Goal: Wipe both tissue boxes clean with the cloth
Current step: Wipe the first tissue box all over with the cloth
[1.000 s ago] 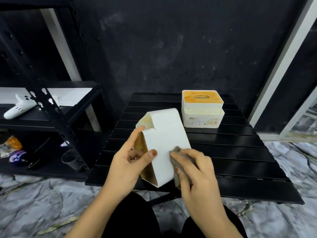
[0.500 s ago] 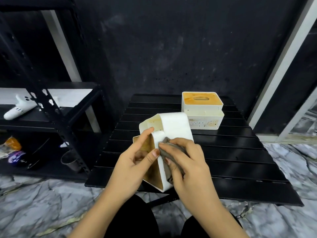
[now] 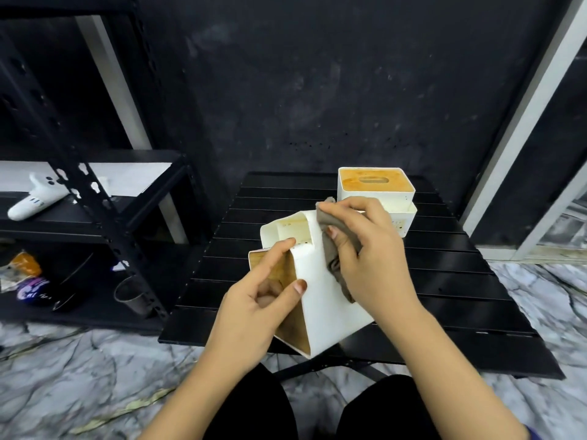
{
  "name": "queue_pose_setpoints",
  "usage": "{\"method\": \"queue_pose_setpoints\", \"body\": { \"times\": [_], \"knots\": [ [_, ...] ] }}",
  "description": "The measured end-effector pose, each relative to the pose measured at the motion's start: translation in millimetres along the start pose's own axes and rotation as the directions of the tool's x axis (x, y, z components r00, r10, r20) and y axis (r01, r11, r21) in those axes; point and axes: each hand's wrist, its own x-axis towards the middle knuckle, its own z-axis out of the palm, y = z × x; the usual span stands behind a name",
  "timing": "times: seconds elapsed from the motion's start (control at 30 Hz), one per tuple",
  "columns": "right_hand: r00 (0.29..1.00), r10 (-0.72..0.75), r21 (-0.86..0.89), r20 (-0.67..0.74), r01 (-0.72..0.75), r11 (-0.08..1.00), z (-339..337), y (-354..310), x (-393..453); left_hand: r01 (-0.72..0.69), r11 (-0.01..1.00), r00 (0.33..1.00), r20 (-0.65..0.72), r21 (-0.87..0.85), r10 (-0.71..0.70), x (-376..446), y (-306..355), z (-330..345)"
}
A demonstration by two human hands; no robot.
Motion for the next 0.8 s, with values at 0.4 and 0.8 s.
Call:
{"method": "queue_pose_setpoints", "body": {
  "times": [0.4,0.8],
  "knots": [
    [0.992,0.123,-0.009,-0.019,-0.123,0.992,-7.0,22.9,-43.2,-0.026,0.998,0.996,-0.083,-0.055,0.021,0.6,-9.8,-2.4],
    [0.999,0.015,-0.053,-0.043,-0.018,0.998,3.3,9.2,-79.5,-0.079,0.996,0.990,-0.116,-0.045,0.073,-12.2,-16.5,9.4]
  ]
}}
